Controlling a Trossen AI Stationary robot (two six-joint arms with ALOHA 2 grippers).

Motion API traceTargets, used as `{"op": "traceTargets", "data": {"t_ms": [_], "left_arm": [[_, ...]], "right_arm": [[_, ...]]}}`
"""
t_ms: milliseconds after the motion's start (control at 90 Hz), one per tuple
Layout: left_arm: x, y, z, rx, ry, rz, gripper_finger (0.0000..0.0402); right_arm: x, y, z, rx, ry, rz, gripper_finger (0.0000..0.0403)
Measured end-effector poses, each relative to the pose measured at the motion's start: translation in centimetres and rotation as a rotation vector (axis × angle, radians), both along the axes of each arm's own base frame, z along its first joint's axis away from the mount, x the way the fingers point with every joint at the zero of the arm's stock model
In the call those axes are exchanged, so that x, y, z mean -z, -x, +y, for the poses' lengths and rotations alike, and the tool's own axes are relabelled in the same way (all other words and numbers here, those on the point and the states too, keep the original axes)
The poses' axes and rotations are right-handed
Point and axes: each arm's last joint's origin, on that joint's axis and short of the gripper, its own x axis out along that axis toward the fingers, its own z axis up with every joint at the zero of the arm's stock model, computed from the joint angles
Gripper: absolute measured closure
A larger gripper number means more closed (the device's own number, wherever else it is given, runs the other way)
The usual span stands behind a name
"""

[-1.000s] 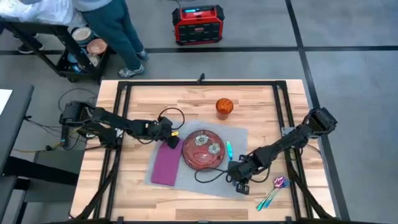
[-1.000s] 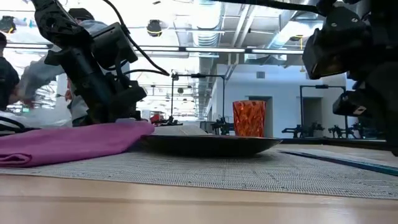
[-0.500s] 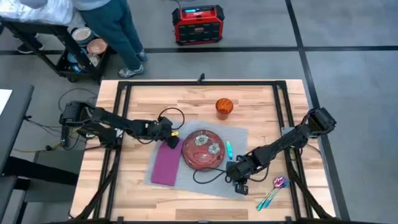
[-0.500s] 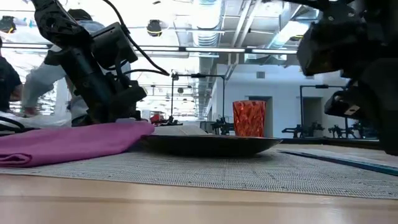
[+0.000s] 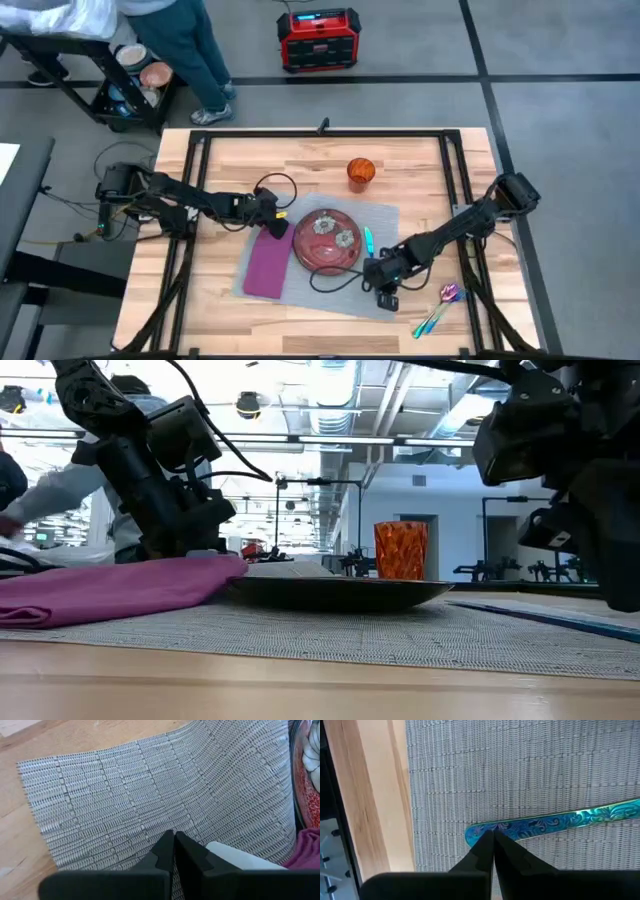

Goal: Set table place
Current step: Adjust the blue knife on the table mat

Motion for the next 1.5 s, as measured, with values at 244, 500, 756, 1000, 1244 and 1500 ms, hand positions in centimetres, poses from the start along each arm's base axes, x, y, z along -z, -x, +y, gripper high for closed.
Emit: {"op": "traceTargets", "data": {"t_ms": [244,500,756,1000,1244,1500], "left_arm": [[0.0,0.0,0.0,0.0,0.0,0.0,0.0401],[0.0,0.0,0.0,-0.011,0.006,-0.004,0.0401],[0.0,0.0,0.0,-0.022,0.012,-0.008,0.0401],[0.0,0.0,0.0,-0.022,0.012,-0.008,0.0401],[0.0,0.0,0.0,-0.022,0.012,-0.008,0.0401],[0.0,0.0,0.0,-0.038,0.021,-0.016,0.0401]], "right_arm": [[0.1,0.1,0.0,-0.008,0.003,0.013,0.0403],[0.1,0.0,-0.4,-0.044,0.02,0.004,0.0403],[0.1,-0.2,-0.8,-0.066,0.032,-0.007,0.0403],[0.7,-0.2,-0.7,-0.075,0.037,0.013,0.0403],[1.3,-0.6,-0.4,-0.098,-0.01,0.019,0.0403],[1.4,-0.8,-0.7,-0.12,-0.01,0.013,0.0403]]}}
